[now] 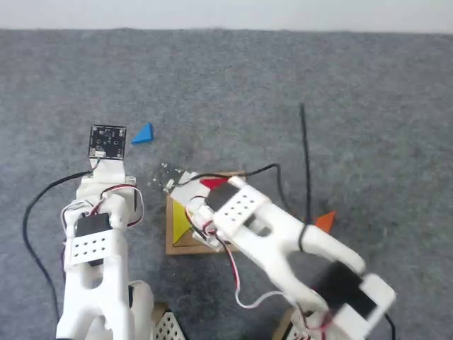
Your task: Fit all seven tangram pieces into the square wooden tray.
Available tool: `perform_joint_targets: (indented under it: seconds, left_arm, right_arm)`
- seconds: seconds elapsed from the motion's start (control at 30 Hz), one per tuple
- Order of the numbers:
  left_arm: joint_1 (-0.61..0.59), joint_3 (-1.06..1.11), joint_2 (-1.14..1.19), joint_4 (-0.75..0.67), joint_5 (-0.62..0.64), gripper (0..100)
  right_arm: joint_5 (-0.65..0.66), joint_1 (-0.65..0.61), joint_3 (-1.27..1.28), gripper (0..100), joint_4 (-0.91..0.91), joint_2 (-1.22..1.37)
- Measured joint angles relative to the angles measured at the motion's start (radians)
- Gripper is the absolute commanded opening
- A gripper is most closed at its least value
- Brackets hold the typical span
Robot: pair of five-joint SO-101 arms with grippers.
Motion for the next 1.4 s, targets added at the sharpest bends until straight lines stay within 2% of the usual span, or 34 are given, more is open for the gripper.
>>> perform_joint_targets:
  seconds: [0.23,0.47,0.9,1.2,1.4]
  left_arm:
    - [0.0,0.0,0.0,0.0,0.0,1]
    - [0.0,0.0,0.0,0.0,0.0,1]
    - [0.0,0.0,0.0,0.0,0.0,1]
    - [0.0,0.0,0.0,0.0,0.0,1]
    - [0.0,0.0,0.0,0.0,0.0,1]
  right_arm:
    - [-0.002,-0.002,-0.068,19.1,-0.018,0.077]
    - [-0.002,-0.002,-0.074,0.8,-0.041,0.08]
    - [-0.043,-0.003,-0.074,0.6,-0.043,0.069]
    - [-0.087,0.0,0.055,0.6,-0.097,-0.161]
    - [-0.129,0.064,0.212,0.6,-0.184,-0.404]
